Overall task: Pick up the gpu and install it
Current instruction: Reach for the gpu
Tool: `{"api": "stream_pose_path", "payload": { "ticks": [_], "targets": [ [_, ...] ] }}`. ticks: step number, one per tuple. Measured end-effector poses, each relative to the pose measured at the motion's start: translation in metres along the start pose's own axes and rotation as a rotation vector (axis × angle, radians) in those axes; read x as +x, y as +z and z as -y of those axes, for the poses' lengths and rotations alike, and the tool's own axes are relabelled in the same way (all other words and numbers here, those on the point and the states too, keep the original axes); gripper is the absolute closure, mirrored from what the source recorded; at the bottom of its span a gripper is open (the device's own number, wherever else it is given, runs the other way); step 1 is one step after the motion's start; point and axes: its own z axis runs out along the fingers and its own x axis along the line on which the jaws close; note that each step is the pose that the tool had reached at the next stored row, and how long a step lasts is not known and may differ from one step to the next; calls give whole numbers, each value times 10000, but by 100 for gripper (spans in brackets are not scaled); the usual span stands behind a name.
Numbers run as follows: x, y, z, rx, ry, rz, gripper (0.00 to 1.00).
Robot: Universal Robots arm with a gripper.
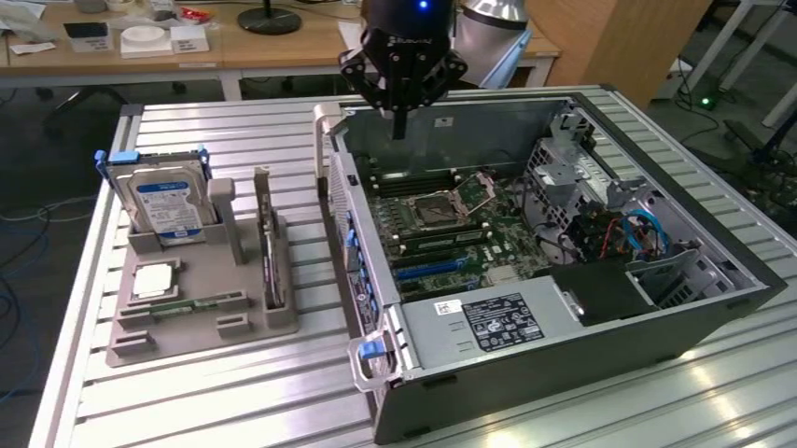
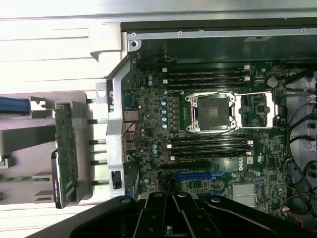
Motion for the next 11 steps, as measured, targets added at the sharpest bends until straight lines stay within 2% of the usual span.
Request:
{"api": "stream_pose_path", "payload": {
  "ticks": [11],
  "targets": [
    [68, -2, 5, 0, 0, 0, 89]
  ]
}}
